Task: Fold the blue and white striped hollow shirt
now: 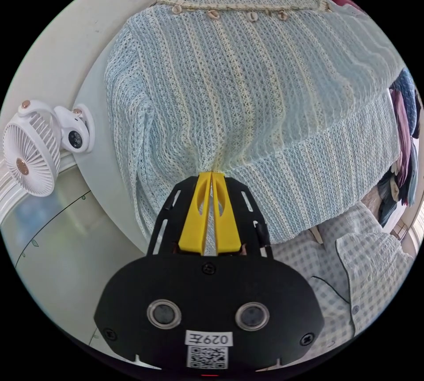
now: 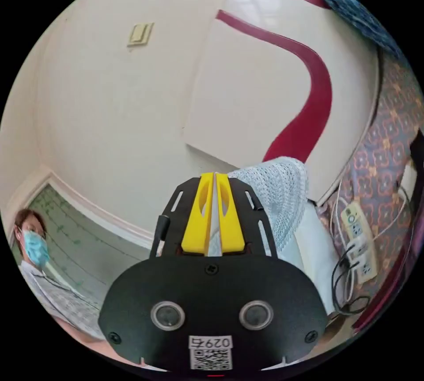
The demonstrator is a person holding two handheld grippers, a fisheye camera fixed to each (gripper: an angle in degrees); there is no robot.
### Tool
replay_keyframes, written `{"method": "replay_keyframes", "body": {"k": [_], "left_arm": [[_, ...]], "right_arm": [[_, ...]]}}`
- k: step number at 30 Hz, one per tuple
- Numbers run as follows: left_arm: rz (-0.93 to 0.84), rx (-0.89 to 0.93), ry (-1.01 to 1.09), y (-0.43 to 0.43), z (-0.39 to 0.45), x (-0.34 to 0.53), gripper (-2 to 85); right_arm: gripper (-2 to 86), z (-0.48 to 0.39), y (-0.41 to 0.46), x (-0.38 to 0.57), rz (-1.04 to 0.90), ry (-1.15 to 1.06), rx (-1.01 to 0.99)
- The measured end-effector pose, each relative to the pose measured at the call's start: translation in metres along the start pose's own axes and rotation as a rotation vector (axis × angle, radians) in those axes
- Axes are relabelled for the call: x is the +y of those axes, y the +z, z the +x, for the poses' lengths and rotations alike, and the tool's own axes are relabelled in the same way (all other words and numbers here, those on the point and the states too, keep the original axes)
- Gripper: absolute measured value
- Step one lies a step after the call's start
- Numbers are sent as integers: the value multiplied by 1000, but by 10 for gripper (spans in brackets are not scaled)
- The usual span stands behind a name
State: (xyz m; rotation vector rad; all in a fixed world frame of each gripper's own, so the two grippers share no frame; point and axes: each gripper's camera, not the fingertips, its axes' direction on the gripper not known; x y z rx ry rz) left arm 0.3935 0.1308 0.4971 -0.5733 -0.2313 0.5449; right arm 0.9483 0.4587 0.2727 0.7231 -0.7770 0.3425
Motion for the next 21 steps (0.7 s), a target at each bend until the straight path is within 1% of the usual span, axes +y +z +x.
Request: {"method": "replay_keyframes", "body": {"k": [1,2,3,4,5,7,8,10,13,15,18,20,21], "left_arm": [[-10,-11,-1,-1,0,0,-10],[-13,-11,-2,-1,-1,0,-10],[-19,-6,-5,-2,-2,0,-10],[-23,3,-6,-3,-5,0,-10],[-25,11,-4,-3,-7,1,-10],[-59,130,9,-9,-18,2,-10],[-37,156,-2,-15,-23,4,-10],[150,216,-52,-59,-39,7,-10],[301,249,10,-109,-40,-18,-10],[303,238,73,-121,-32,-48,-10],[178,144,128,-111,-17,-97,-10],[159,139,121,-106,-16,-104,-10],[153,150,103,-105,-18,-99,-10]], "right_arm": [[-2,-29,5,-8,-67,-100,119],[-2,-39,9,-10,-95,-128,186],[-3,-49,14,-10,-142,-142,300],[-4,-48,17,-6,-181,-111,352],[-4,-44,17,-3,-198,-84,350],[-4,-21,18,18,-249,92,254],[-4,-14,19,26,-258,140,230],[-4,6,33,64,-327,315,199],[-4,4,70,106,-448,400,200],[-4,-8,101,119,-477,394,182],[-4,-41,173,109,-531,311,184],[-4,-63,229,98,-631,223,213],[-4,-77,270,94,-720,156,260]]}}
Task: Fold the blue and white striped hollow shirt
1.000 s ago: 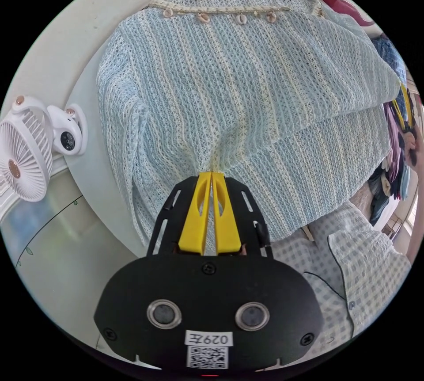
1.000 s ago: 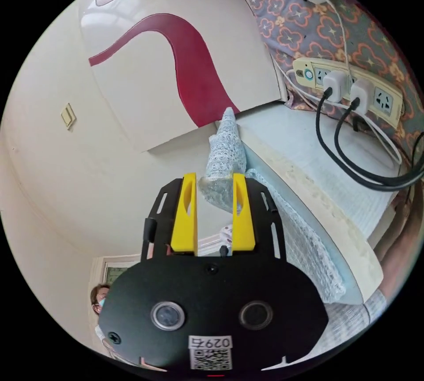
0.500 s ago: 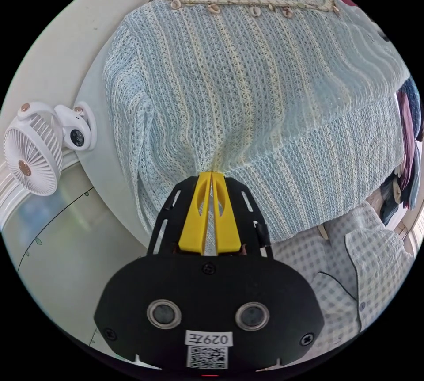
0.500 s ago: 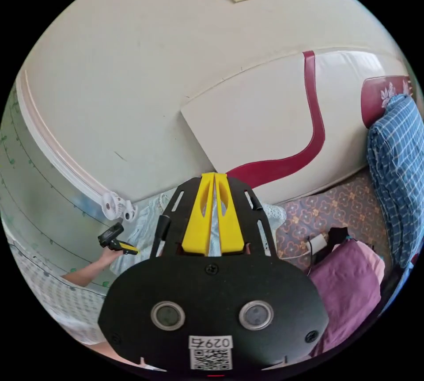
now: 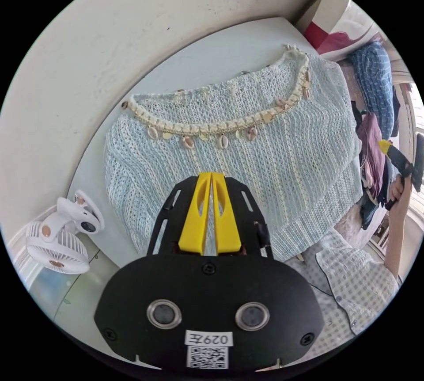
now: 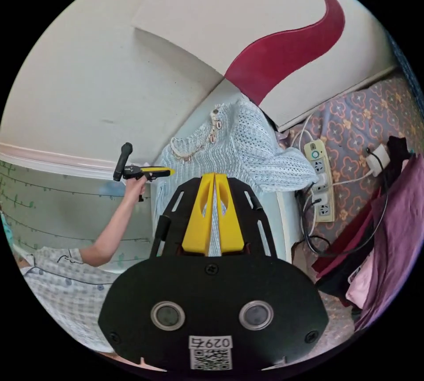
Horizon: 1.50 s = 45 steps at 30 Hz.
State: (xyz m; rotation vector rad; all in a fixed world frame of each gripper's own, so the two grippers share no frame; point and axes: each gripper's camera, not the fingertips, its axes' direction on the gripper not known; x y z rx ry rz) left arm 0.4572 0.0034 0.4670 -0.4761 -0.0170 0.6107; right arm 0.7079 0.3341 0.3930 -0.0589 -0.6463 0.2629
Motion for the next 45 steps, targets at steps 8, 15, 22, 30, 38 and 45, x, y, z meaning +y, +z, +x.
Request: {"method": "replay_keyframes", "body": {"k": [8,15,22,30,38,45], "left_arm": [[-30,33,-156,24,-48,65,-10],[79,42,-234,13,-93,79,-10],[183,107,-213,-14,-95,106,-10],[67,127,-117,29,-56,139,-10],[42,20,-64,24,-38,137,-10],[52,74,-70,4,-14,161,-10]], "right_arm": [[-4,-96,156,-90,-304,-257,515],[-5,-122,179,-176,-375,-210,482],[-6,-148,114,-129,-231,-303,364],[-5,-93,101,-9,-467,-142,474],[-5,-66,88,49,-513,-136,531],[0,6,0,48,-327,-16,209]]}}
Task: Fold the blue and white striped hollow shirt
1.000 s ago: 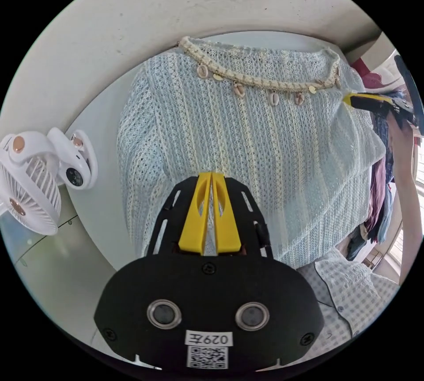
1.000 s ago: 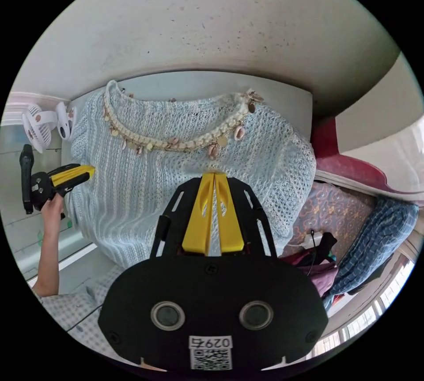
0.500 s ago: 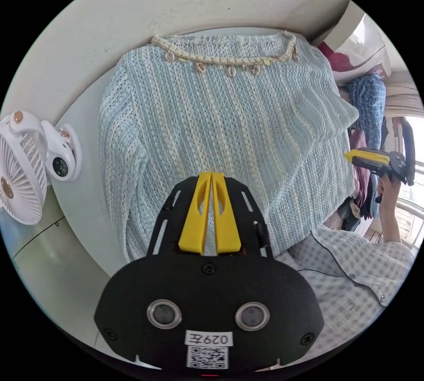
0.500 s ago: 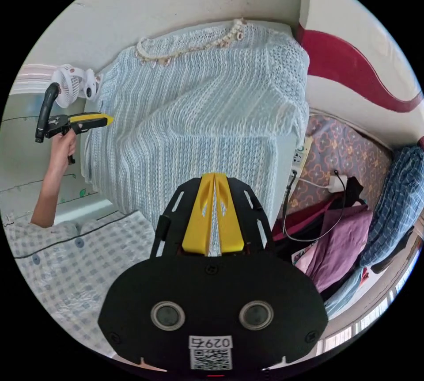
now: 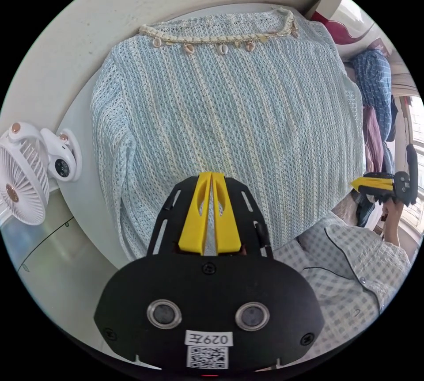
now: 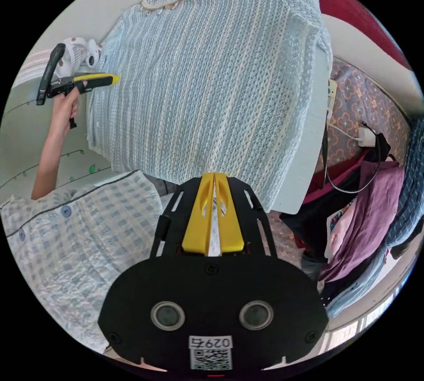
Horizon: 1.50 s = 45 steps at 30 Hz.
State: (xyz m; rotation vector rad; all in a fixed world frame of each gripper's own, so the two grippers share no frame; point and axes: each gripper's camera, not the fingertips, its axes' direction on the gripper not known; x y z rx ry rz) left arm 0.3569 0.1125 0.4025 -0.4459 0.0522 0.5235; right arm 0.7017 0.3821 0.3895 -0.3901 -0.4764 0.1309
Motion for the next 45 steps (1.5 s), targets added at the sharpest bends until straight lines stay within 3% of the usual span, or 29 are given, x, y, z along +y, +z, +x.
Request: {"method": "replay_keyframes", "body": {"k": [4,10,13,18,20,23,26,28,29,31,33,35,38,41,45], "left_arm": [[-40,-33,-30,4,12,19,-10],[-105,-86,-40,15,26,29,-10],[-96,-126,-50,19,35,32,-10],[-124,-207,-51,27,52,29,-10],[-132,-230,-46,31,56,28,-10],[-118,-224,-72,34,55,33,-10],[-79,-147,-166,35,40,42,-10],[-68,-85,-208,37,28,47,-10],[-69,-73,-213,38,25,47,-10],[-86,-43,-214,41,18,47,-10],[-98,-41,-196,44,16,47,-10],[-99,-43,-179,47,15,49,-10],[-76,-38,-171,50,12,56,-10],[-49,-31,-178,54,8,64,-10],[-51,-43,-157,60,4,69,-10]], "right_arm": [[24,119,-59,6,275,226,-307],[116,257,-47,-14,315,577,-609],[119,293,-34,-16,385,697,-790],[97,316,-18,-39,327,781,-890],[64,317,-32,-37,456,783,-898],[12,301,-90,-27,733,729,-724],[4,223,-163,-48,784,311,-454],[1,109,-198,-66,649,-146,-163],[1,78,-199,-67,601,-259,-68],[0,-24,-159,-64,352,-638,323],[1,-59,-108,-57,145,-813,509],[3,-64,-70,-50,-15,-898,552],[11,-39,-67,-48,-121,-804,428],[31,29,-112,-59,25,-489,202],[131,181,-156,-77,274,44,-300]]}}
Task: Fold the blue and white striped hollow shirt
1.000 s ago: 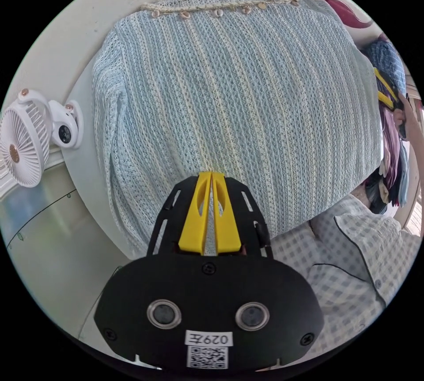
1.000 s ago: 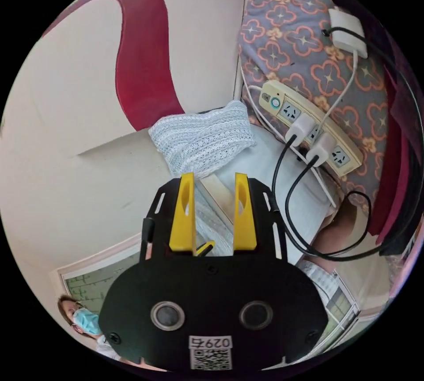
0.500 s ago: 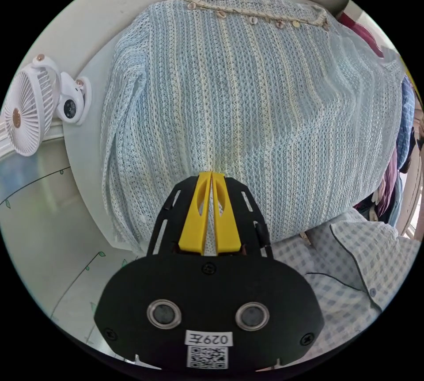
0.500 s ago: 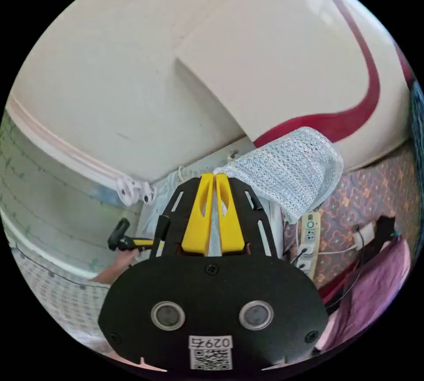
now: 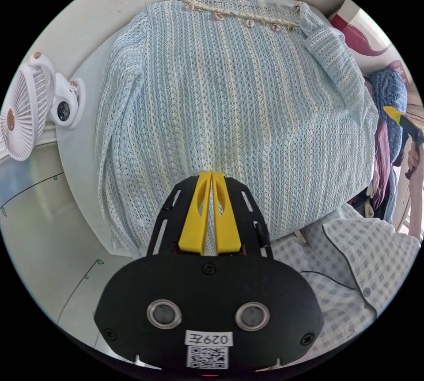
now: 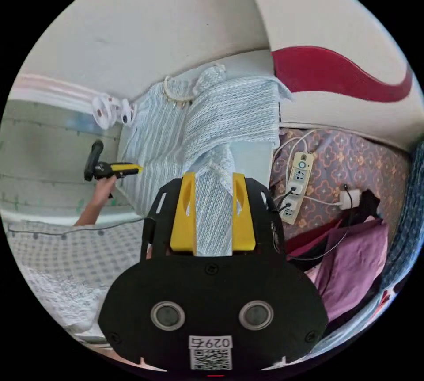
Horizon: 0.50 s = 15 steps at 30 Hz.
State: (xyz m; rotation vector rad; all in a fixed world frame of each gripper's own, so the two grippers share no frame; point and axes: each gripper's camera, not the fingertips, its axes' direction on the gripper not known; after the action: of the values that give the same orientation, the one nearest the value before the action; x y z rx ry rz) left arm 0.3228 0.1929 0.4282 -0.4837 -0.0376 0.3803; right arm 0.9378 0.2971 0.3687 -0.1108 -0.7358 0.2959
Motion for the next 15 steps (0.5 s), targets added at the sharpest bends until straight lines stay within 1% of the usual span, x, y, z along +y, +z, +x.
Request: {"method": "replay_keyframes", "body": {"k": [1,3,5,7,8,10,11,12,14,15], "left_arm": [[-7,-8,13,2,-1,0,-10],[-18,-21,34,5,-1,0,-10],[-29,-29,47,8,-3,0,-10],[-42,-32,49,12,-8,0,-10],[-45,-31,47,13,-10,1,-10],[-51,-24,31,17,-18,3,-10],[-51,-23,26,18,-19,4,-10],[-52,-23,20,20,-23,5,-10],[-53,-28,15,23,-28,8,-10],[-54,-34,15,26,-31,9,-10]], "right_arm": [[150,37,-11,-5,81,119,-133],[158,76,-16,-12,160,236,-256],[156,98,-7,-22,134,308,-260],[161,113,20,-36,24,385,-194],[165,115,29,-39,0,395,-194],[178,125,58,-45,-29,451,-283],[176,126,62,-45,-6,462,-323],[172,128,65,-45,60,493,-368],[158,125,58,-44,149,520,-344],[116,115,45,-45,216,486,-293]]}}
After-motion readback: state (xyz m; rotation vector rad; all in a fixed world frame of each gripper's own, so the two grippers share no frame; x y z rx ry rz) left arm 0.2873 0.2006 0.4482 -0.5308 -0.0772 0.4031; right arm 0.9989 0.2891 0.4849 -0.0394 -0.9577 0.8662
